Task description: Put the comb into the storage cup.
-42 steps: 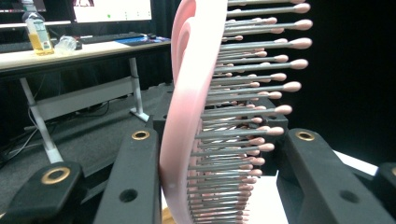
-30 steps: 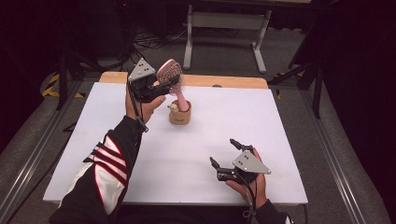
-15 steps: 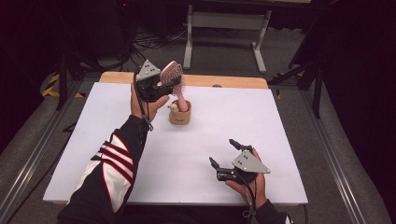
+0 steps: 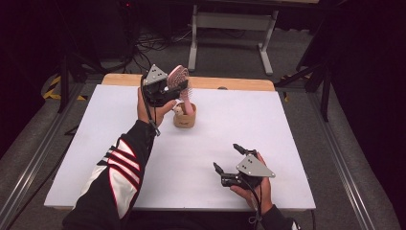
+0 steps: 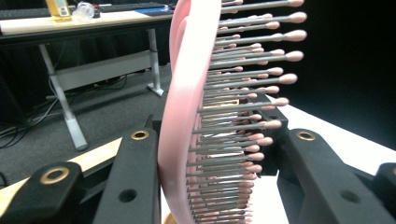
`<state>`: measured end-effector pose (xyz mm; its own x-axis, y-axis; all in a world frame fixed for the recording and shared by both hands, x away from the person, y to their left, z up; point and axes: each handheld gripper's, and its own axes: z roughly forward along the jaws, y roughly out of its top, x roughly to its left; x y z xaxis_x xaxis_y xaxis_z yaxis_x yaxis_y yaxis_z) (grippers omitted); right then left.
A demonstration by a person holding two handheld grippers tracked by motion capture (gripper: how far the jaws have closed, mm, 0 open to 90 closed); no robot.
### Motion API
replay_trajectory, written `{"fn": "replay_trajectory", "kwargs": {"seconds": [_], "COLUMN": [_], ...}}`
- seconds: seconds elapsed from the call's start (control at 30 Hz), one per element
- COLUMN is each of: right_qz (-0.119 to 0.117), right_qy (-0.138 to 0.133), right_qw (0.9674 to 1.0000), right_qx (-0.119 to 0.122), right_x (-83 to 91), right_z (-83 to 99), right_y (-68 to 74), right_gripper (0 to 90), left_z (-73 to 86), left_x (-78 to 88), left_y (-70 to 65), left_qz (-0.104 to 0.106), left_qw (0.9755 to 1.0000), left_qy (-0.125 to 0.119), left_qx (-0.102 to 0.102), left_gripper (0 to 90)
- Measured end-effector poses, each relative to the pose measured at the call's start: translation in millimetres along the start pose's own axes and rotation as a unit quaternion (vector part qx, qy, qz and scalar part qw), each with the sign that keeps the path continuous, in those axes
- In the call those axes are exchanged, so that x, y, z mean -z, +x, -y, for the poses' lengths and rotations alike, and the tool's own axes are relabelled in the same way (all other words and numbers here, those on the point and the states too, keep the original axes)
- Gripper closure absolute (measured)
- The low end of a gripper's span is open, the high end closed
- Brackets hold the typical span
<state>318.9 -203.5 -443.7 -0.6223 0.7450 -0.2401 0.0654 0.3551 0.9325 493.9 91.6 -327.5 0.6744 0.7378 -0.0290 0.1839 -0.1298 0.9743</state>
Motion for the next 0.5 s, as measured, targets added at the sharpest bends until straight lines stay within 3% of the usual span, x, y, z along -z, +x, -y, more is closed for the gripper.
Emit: {"fn": "replay_trajectory", "kwargs": {"seconds": [0.07,0.5], "right_qz": [-0.001,-0.005], "right_qy": [0.001,0.004], "right_qw": [1.0,1.0], "right_qx": [0.001,0.003], "right_x": [-0.4,-1.6], "right_z": [0.2,0.8], "right_y": [0.4,1.2], "right_gripper": [11.9,11.9], "left_z": [0.9,18.1], "left_x": [-1.4,-11.7], "left_y": [0.3,4.8], "left_qz": [-0.013,-0.006], "left_qw": [0.9999,0.9996], "left_qy": [0.004,0.024], "left_qx": [-0.004,0.012], "left_gripper": [62.9,62.8]}}
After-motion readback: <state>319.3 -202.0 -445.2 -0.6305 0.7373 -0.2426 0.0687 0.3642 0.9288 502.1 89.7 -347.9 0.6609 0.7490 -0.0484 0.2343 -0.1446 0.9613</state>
